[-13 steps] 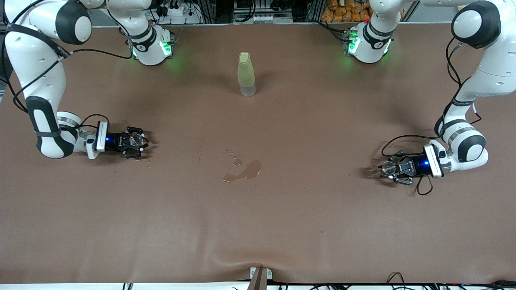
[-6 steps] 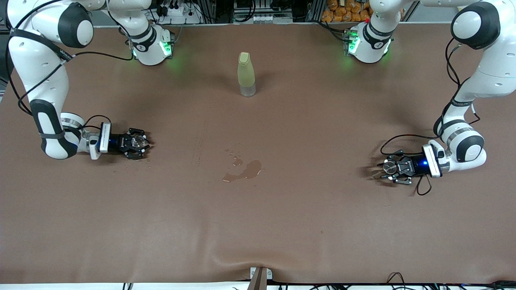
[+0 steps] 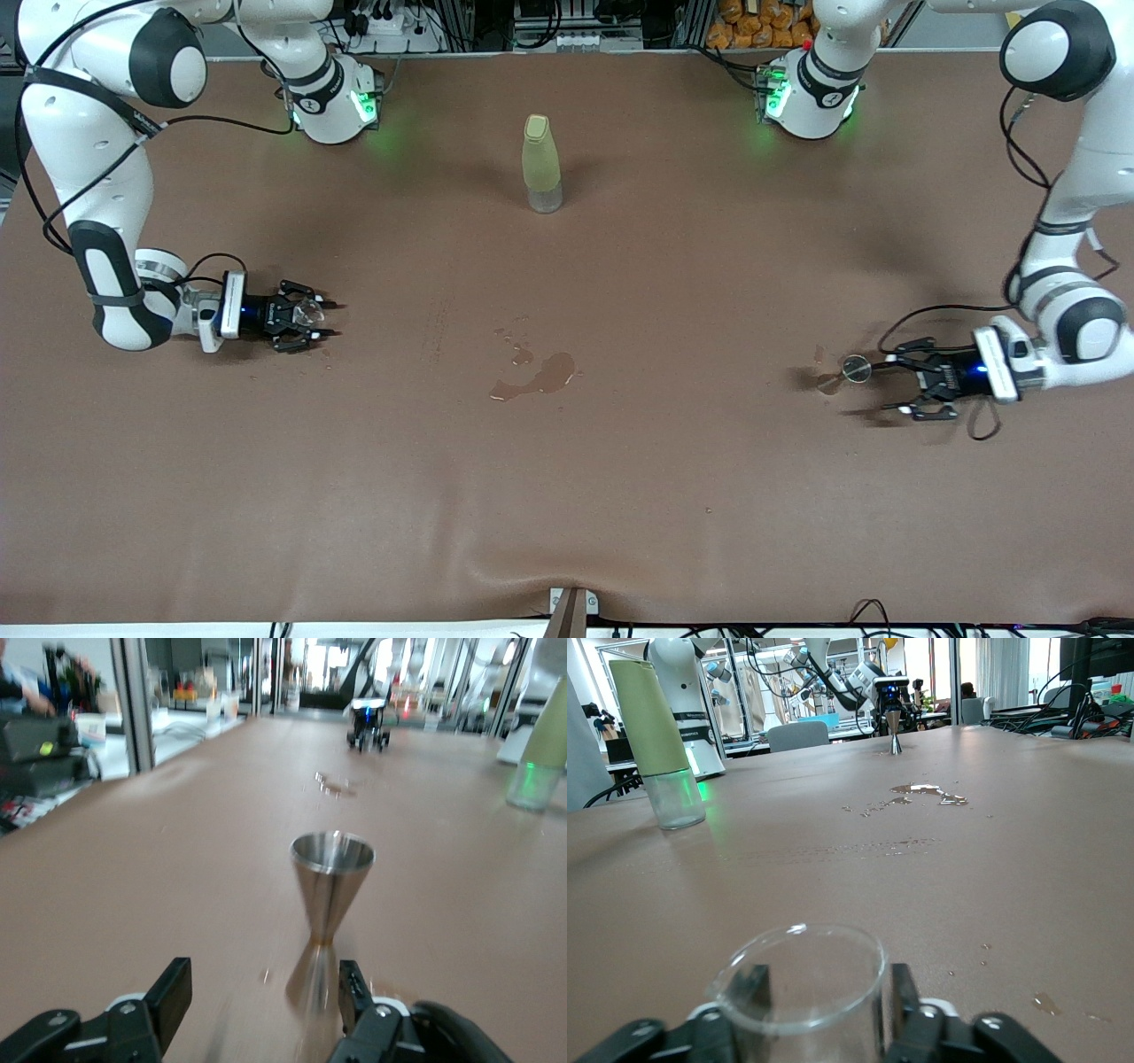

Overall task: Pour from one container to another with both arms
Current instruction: 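Set the jigger down with the left gripper while the right gripper sets the beaker down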

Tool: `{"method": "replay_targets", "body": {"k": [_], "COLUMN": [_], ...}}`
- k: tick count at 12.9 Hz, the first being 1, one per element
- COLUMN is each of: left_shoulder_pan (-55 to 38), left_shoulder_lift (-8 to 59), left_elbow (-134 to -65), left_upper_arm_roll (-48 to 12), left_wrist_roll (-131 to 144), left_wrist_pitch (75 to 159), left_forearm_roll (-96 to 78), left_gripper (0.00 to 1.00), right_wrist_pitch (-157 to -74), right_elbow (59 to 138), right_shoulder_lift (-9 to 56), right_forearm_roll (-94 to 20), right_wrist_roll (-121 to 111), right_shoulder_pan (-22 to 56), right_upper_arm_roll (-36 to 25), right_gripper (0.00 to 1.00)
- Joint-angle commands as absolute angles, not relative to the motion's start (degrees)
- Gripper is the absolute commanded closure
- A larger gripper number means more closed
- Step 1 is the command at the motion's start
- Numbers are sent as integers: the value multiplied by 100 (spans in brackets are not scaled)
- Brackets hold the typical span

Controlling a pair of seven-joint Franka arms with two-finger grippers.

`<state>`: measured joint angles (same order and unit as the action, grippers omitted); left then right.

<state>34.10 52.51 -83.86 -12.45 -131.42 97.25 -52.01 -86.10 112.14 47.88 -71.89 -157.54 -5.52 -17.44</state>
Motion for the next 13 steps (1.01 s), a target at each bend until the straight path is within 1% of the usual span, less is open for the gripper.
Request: {"method": "replay_targets", "body": {"k": [1,2,3,5,6,8,10,13], "left_shoulder_pan": [3551,3542,3551,3472,3463,3480,3489,3480], "left_shoulder_lift": [5011,4879,4687,3872,3450,2737,2305,1909], "left_elbow": [-8165,-8165,-8165,-8139,-8147,-8157,-8156,-8156], "left_upper_arm_roll": [-1283,-1257,-1257,-1335,-1379,-1459,-1433,-1485], "left_wrist_roll": [-12491,-12341,-12070,-10713,-10044,-9259,-8599,-7500], "left_wrist_pitch": [9624,9633,9650,9738,9686,9327,9290,9299], "left_forearm_roll": [-4528,-4387,-3994,-2320,-1781,-1460,-935,-406], "left_gripper": [23,20,20,19,17,13,12,11], "right_wrist_pitch": [-8482,-8447,-8446,-8446,-8446,-8446,-8446,-8438], "right_elbow": [11101,11083,11048,10847,10724,10451,10101,9660], "right_shoulder_lift": [4825,4816,4773,4729,4685,4554,4352,3904], "right_forearm_roll": [-7198,-7190,-7094,-6761,-6559,-6137,-5637,-4767], "right_wrist_roll": [-16155,-16102,-16015,-15638,-15401,-14909,-14294,-13205], "right_shoulder_pan": [-562,-571,-571,-580,-571,-563,-545,-545], "right_upper_arm_roll": [-1793,-1819,-1880,-2038,-2135,-2372,-2618,-2838], "right_gripper": [0,0,0,0,0,0,0,0]}}
